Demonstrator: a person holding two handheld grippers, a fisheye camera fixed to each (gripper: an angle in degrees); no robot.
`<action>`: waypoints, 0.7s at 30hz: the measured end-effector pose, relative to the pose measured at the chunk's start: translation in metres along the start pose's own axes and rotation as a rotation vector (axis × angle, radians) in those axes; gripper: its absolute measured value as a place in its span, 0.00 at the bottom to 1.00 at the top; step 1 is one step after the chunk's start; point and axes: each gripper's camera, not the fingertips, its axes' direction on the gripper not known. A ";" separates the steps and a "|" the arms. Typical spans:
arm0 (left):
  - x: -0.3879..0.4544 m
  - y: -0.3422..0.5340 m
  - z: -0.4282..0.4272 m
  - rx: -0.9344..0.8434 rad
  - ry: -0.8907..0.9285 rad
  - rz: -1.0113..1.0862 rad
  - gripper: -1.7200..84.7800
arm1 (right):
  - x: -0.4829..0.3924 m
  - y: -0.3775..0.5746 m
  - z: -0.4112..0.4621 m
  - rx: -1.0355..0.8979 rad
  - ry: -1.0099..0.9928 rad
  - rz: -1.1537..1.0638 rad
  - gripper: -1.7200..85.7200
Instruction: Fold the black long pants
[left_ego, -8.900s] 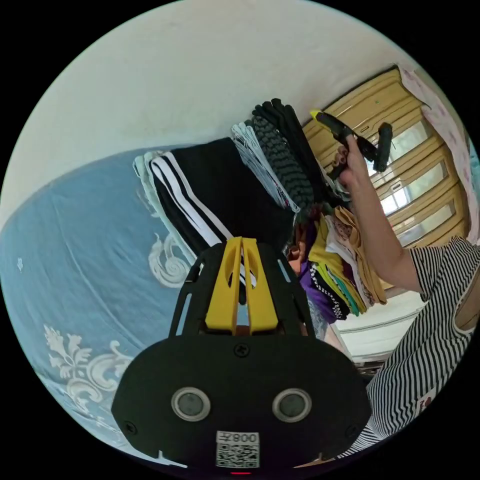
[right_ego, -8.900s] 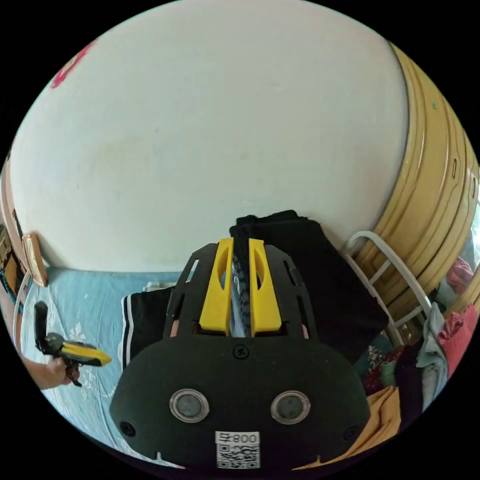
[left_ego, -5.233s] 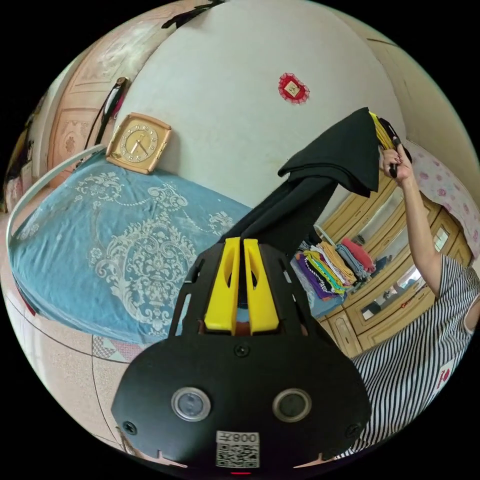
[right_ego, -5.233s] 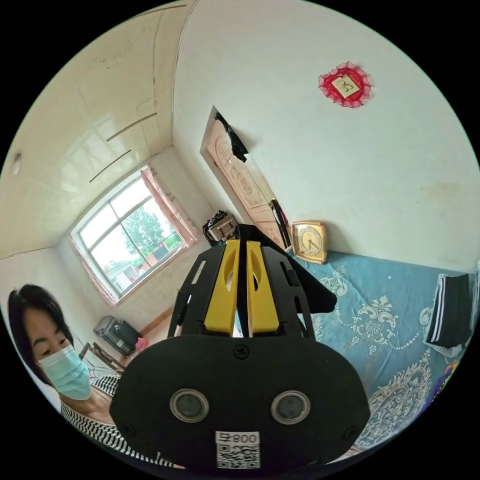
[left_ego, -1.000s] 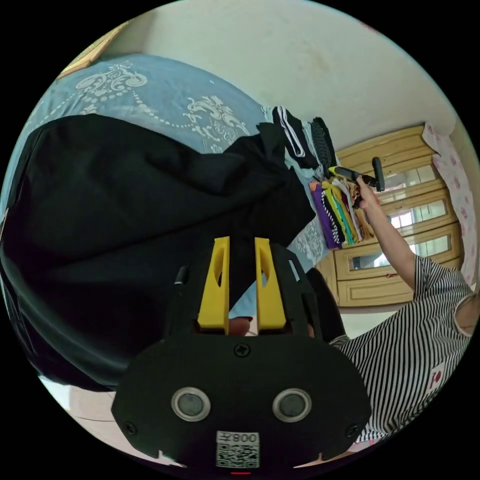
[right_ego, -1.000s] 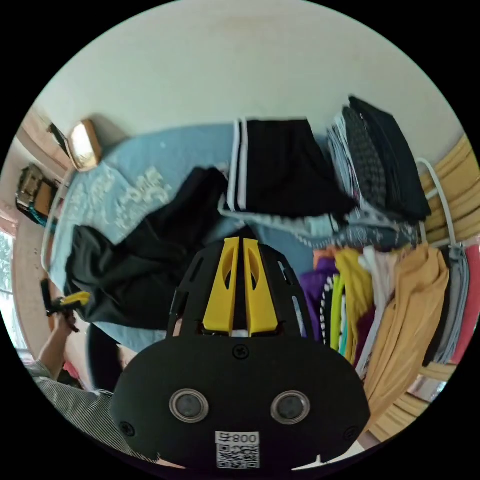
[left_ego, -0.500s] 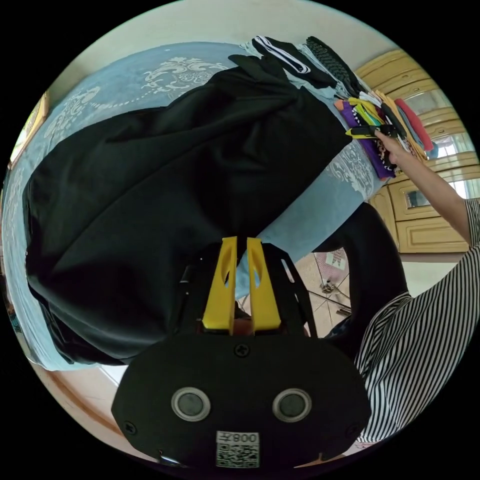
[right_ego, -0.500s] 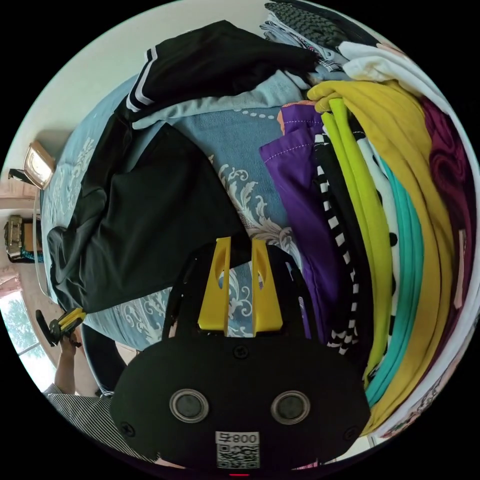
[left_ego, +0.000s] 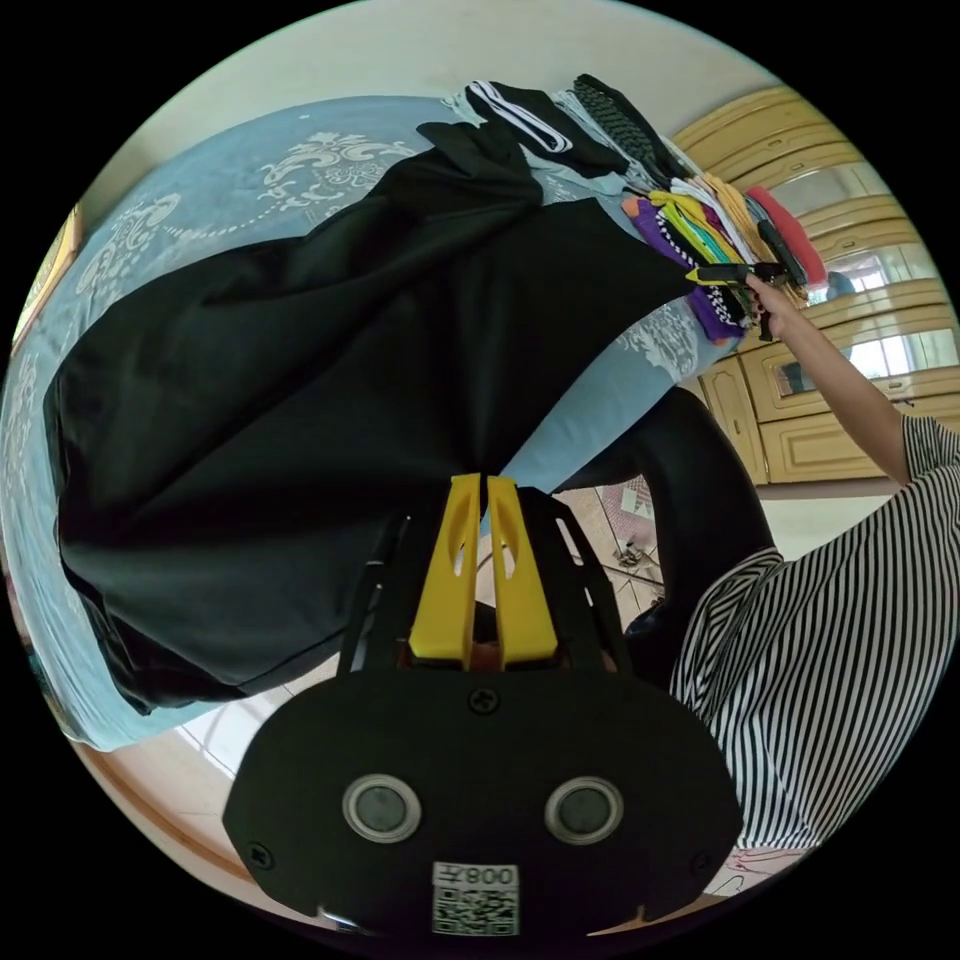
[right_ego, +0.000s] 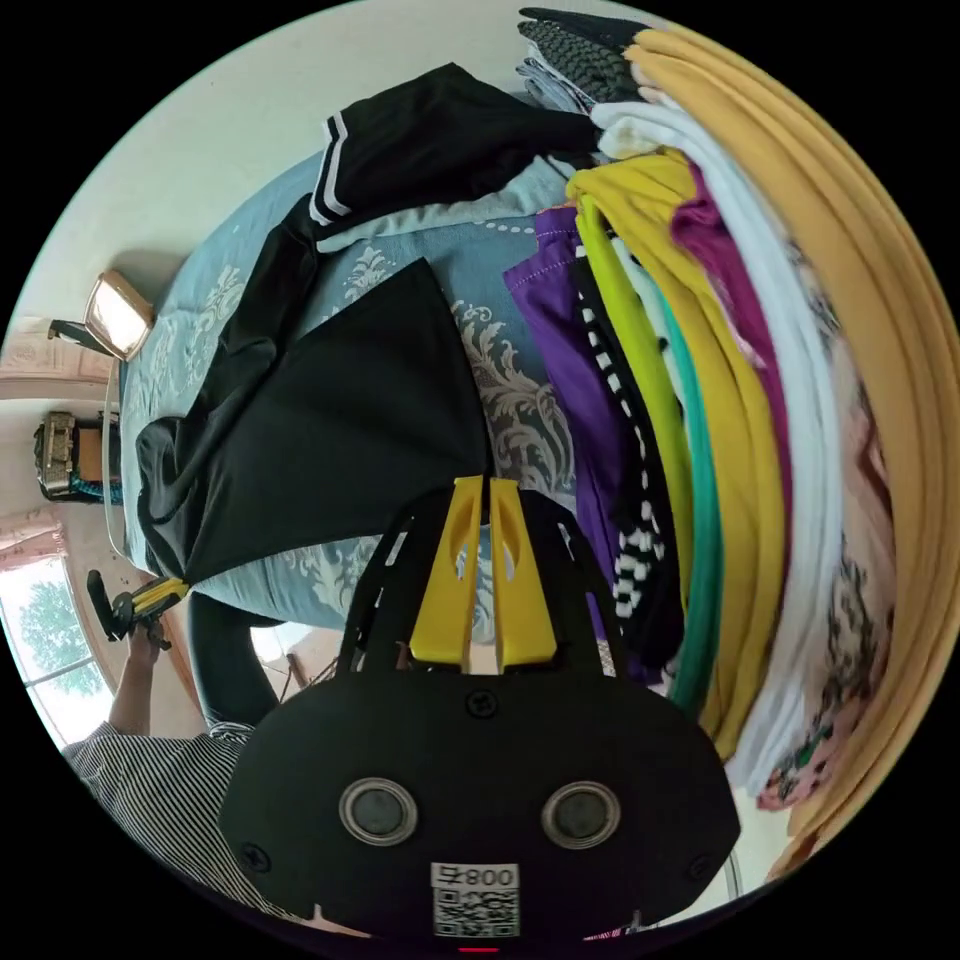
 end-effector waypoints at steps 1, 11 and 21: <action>0.003 0.001 -0.003 -0.005 0.001 0.013 0.03 | 0.002 0.005 0.000 0.002 0.005 0.003 0.03; 0.015 0.008 -0.001 -0.026 0.025 0.015 0.04 | 0.032 0.074 0.022 -0.019 -0.040 0.082 0.03; 0.011 -0.002 -0.011 0.002 0.021 -0.041 0.07 | 0.032 0.079 0.065 -0.044 -0.045 0.157 0.04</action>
